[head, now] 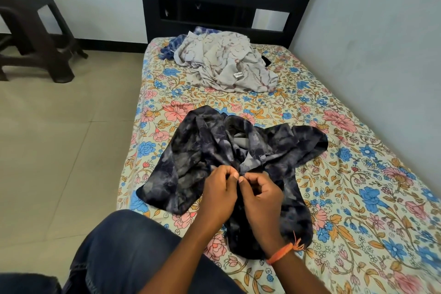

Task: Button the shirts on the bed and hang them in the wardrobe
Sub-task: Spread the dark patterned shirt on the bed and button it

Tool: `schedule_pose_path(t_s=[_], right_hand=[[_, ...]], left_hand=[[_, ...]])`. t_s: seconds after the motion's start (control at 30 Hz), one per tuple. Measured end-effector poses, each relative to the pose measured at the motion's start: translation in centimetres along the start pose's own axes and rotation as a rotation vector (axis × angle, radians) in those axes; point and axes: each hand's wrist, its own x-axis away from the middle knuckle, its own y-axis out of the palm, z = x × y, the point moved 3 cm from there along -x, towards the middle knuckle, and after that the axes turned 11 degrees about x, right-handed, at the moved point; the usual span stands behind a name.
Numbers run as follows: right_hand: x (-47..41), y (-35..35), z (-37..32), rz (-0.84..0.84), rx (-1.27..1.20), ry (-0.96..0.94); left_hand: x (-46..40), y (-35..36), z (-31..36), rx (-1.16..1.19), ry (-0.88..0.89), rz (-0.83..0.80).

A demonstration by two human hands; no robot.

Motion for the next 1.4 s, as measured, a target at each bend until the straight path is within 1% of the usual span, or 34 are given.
schedule_pose_path(t_s=[0.1, 0.2, 0.33, 0.47, 0.6, 0.73, 0.93, 1.13, 1.23, 1.4], right_hand=[[0.3, 0.1, 0.0, -0.022, -0.109, 0.066], [-0.1, -0.2, 0.2, -0.110, -0.205, 0.167], [-0.8, -0.5, 0.7, -0.200, -0.172, 0.147], [-0.5, -0.1, 0.8, -0.160, -0.205, 0.161], [-0.1, 0.1, 1.0, -0.132, -0.224, 0.188], [0.0, 0.2, 1.1, -0.145, -0.234, 0.200], [-0.2, 0.0, 0.6, -0.149, -0.219, 0.146], [-1.0, -0.4, 0.7, -0.168, -0.128, 0.037], [-1.2, -0.4, 0.7, -0.176, -0.125, 0.024], [-1.4, -0.3, 0.7, -0.136, -0.060, -0.032]], left_hand=[[-0.1, 0.0, -0.3, -0.003, 0.001, -0.007], [-0.3, -0.4, -0.5, -0.035, 0.005, -0.022], [-0.3, -0.4, -0.6, -0.085, 0.015, -0.044], [0.1, 0.0, -0.1, -0.093, 0.022, 0.021], [0.3, 0.0, -0.2, -0.091, 0.021, 0.024], [0.1, -0.2, -0.9, -0.065, 0.007, 0.024], [-0.1, -0.2, -1.3, 0.021, -0.016, 0.016], [0.0, -0.3, -1.4, 0.020, -0.019, -0.018], [0.0, -0.5, -1.2, 0.099, -0.061, 0.001], [0.3, -0.5, 0.0, 0.211, -0.096, 0.053]])
